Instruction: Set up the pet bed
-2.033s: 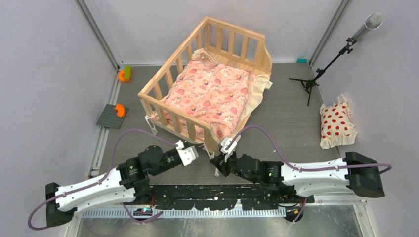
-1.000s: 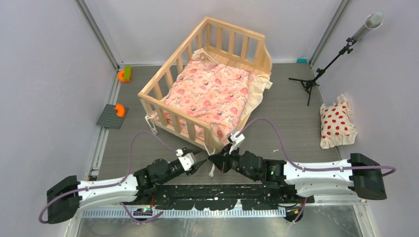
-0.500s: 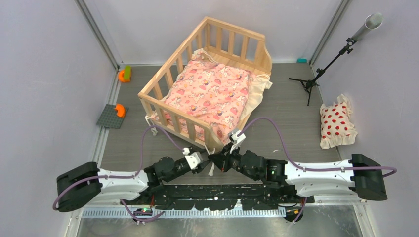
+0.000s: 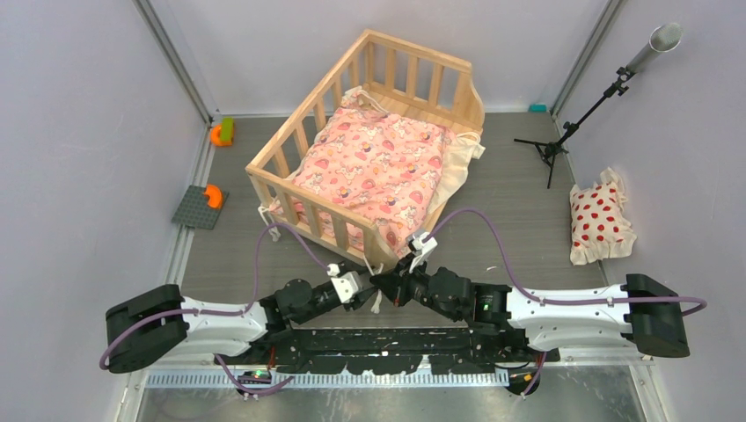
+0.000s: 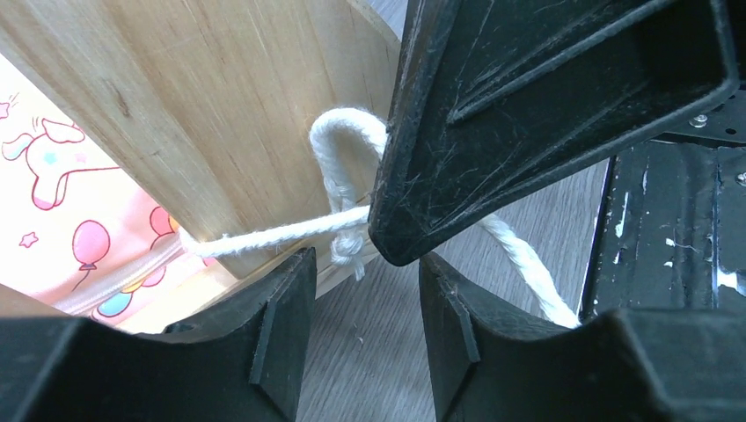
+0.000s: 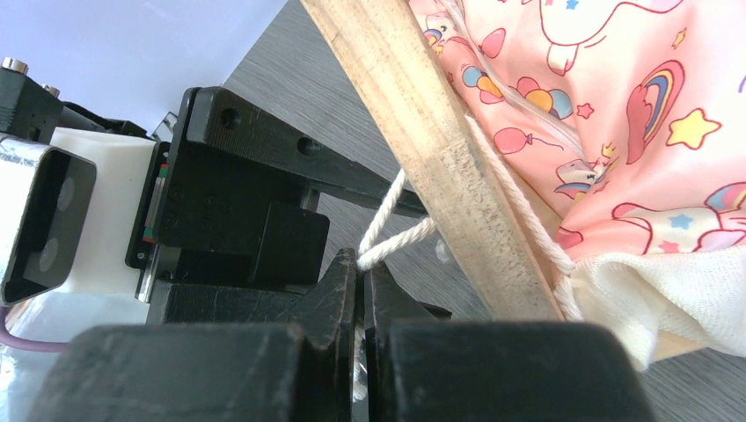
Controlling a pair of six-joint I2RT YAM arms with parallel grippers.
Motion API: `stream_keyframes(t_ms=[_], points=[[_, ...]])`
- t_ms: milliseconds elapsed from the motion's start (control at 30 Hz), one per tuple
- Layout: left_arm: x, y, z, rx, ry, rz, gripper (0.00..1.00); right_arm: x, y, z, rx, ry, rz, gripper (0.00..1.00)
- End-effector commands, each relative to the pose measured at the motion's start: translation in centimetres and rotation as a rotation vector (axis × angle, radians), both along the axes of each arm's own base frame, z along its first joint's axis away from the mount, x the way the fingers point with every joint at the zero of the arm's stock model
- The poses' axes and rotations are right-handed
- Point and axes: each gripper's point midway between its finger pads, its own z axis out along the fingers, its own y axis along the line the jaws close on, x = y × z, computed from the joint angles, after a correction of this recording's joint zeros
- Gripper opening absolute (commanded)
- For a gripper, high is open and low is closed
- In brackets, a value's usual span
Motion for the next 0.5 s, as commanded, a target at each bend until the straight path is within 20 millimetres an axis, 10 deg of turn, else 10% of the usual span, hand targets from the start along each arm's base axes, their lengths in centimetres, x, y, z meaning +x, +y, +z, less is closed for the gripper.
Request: stream_keyframes(t_ms=[0,467], points=[[0.8,-1.2,5.4,-0.153,-0.078,0.012,0.49,-0.7,1.3,3.6,0.136,0.014,0.040,0.01],[0.5,-1.5,6.9,-0.197,-0.084,-0.007,0.34,-0.8,1.2,3.4,0.139,0.023,0.040,0.01]])
